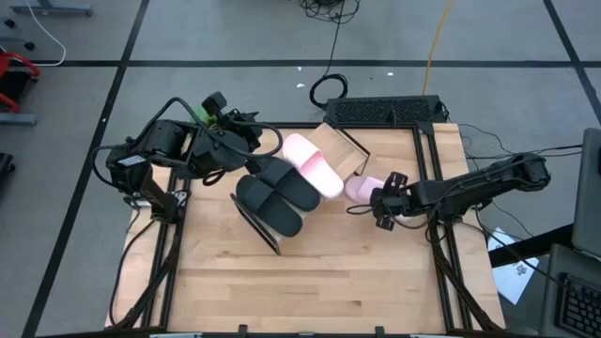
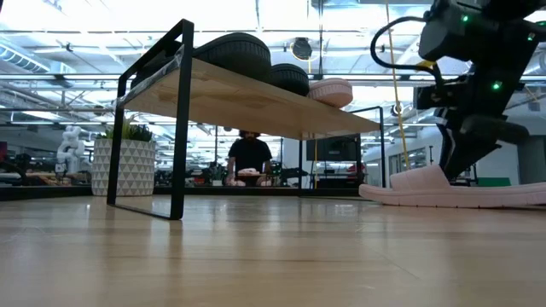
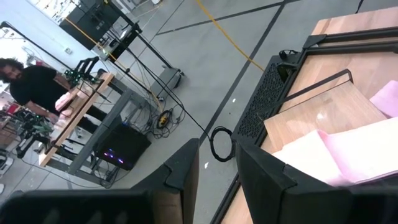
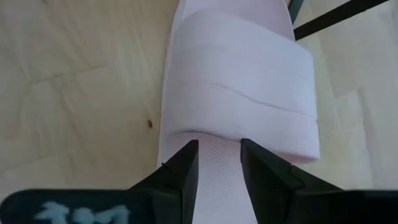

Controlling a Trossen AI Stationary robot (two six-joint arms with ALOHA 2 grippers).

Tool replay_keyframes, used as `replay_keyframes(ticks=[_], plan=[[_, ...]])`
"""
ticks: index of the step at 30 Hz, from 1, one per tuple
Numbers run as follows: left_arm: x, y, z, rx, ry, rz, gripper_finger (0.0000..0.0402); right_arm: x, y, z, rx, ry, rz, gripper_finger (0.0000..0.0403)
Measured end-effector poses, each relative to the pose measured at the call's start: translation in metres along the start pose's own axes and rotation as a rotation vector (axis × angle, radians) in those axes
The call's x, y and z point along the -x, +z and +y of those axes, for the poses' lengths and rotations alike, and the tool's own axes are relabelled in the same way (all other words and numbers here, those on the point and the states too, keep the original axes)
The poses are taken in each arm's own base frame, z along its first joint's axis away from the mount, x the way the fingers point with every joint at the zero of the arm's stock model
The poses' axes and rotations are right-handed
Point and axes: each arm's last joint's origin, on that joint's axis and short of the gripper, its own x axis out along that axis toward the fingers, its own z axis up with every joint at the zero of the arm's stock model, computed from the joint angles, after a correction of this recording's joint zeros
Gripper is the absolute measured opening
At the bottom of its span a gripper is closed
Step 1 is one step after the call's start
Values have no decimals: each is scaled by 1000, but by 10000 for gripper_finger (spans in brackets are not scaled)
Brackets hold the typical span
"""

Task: Pick and place slides into the shelf
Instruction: Put the pink slide on the shelf

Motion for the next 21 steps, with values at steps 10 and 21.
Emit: replay_keyframes(ticks=[10, 21], plan=[[0, 0, 0, 1, 1, 0, 113, 12, -1, -7, -35, 8, -69, 109], [0, 0, 0, 9, 1, -1, 113, 13, 0, -8, -41, -15, -94, 109]])
